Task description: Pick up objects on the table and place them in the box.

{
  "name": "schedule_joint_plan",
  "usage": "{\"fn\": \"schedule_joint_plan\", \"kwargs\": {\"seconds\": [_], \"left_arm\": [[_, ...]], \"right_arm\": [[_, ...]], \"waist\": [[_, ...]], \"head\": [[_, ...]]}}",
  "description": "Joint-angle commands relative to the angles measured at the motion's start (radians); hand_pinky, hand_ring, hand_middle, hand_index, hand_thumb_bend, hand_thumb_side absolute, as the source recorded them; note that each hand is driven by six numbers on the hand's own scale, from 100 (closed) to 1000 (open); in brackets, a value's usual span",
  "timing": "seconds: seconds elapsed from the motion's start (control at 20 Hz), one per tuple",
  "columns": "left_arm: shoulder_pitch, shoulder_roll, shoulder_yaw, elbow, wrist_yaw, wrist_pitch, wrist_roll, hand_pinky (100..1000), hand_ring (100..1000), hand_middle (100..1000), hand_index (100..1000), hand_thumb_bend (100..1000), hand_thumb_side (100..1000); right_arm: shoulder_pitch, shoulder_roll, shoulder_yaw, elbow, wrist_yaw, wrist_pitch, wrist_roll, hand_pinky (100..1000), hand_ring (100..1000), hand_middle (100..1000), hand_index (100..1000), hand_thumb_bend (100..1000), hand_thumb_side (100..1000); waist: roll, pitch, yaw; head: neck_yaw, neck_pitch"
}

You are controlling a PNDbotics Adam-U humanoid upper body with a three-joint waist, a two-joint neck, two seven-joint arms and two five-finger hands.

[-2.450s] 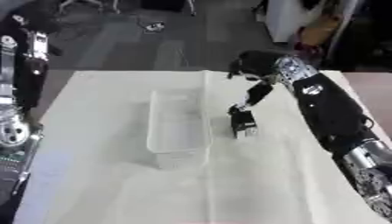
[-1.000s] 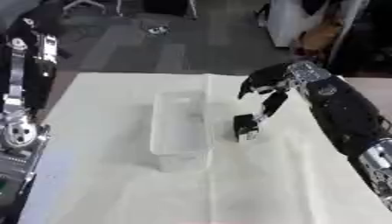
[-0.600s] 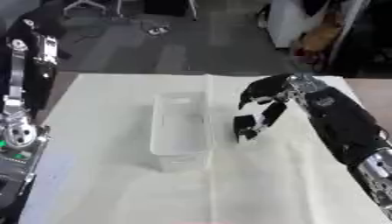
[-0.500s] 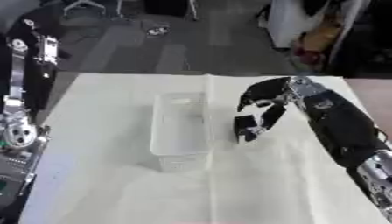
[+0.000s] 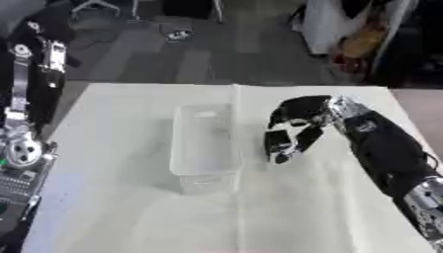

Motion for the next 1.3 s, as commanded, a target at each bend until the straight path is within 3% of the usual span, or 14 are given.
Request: {"fn": "schedule_joint_plan", "kwargs": {"seconds": [0.05, 0.25, 0.3, 0.35, 0.4, 0.5, 0.55, 0.6, 0.65, 0.7, 0.95, 1.3], "left_arm": [[-0.013, 0.024, 0.005, -0.012, 0.005, -0.002, -0.002, 492, 736, 836, 869, 157, 1000], [-0.014, 0.023, 0.005, -0.013, 0.005, -0.002, -0.002, 492, 736, 837, 869, 157, 1000], [-0.014, 0.023, 0.005, -0.013, 0.005, -0.002, -0.002, 493, 736, 837, 869, 157, 1000], [-0.014, 0.023, 0.005, -0.013, 0.005, -0.002, -0.002, 493, 736, 837, 869, 157, 1000], [-0.015, 0.023, 0.005, -0.013, 0.005, -0.001, -0.002, 493, 736, 837, 869, 157, 1000], [-0.015, 0.023, 0.005, -0.013, 0.005, -0.001, -0.002, 492, 736, 837, 869, 157, 1000], [-0.015, 0.023, 0.005, -0.013, 0.005, -0.001, -0.002, 492, 736, 837, 869, 157, 1000], [-0.014, 0.023, 0.005, -0.013, 0.005, -0.001, -0.002, 492, 736, 837, 869, 157, 1000], [-0.014, 0.023, 0.005, -0.013, 0.005, -0.001, -0.002, 492, 736, 837, 869, 157, 1000], [-0.014, 0.023, 0.005, -0.013, 0.004, -0.001, -0.002, 492, 736, 837, 869, 157, 1000], [-0.014, 0.023, 0.005, -0.013, 0.005, -0.001, -0.003, 492, 737, 837, 869, 156, 1000], [-0.014, 0.023, 0.005, -0.013, 0.004, -0.001, -0.003, 492, 737, 837, 869, 156, 1000]], "right_arm": [[-0.014, -0.005, -0.002, 0.001, 0.017, 0.013, -0.031, 1000, 798, 843, 904, 760, 1000], [-0.013, -0.003, -0.01, -0.009, 0.036, 0.041, -0.091, 1000, 767, 821, 895, 748, 1000], [-0.012, -0.003, -0.014, -0.015, 0.038, 0.051, -0.121, 941, 724, 786, 886, 739, 919], [-0.008, -0.004, -0.018, -0.02, 0.04, 0.058, -0.159, 968, 745, 803, 893, 745, 969], [-0.007, -0.004, -0.02, -0.021, 0.045, 0.064, -0.191, 918, 707, 773, 883, 732, 877], [-0.003, -0.008, -0.025, -0.029, 0.057, 0.076, -0.271, 905, 684, 748, 872, 740, 791], [-0.001, -0.01, -0.027, -0.031, 0.07, 0.081, -0.307, 904, 687, 752, 875, 727, 820], [0.0, -0.011, -0.028, -0.028, 0.084, 0.084, -0.336, 910, 689, 753, 869, 758, 759], [0.001, -0.012, -0.029, -0.023, 0.102, 0.09, -0.359, 905, 685, 748, 871, 741, 788], [0.002, -0.012, -0.031, -0.018, 0.118, 0.094, -0.377, 912, 691, 754, 869, 762, 756], [0.005, -0.01, -0.044, 0.011, 0.191, 0.101, -0.407, 926, 699, 761, 869, 770, 782], [0.01, -0.014, -0.073, 0.041, 0.22, 0.095, -0.372, 934, 692, 745, 808, 780, 868]], "waist": [[0.004, -0.01, 0.002], [0.004, -0.009, 0.002], [0.005, -0.008, 0.003], [0.004, -0.008, 0.003], [0.005, -0.007, 0.003], [0.005, -0.007, 0.003], [0.005, -0.006, 0.003], [0.005, -0.006, 0.003], [0.005, -0.006, 0.002], [0.005, -0.006, 0.002], [0.006, -0.006, 0.001], [0.006, -0.004, 0.001]], "head": [[0.012, -0.007], [0.011, -0.007], [0.011, -0.007], [0.011, -0.007], [0.011, -0.007], [0.012, -0.007], [0.012, -0.007], [0.012, -0.007], [0.012, -0.007], [0.012, -0.007], [0.011, -0.008], [0.014, -0.008]]}}
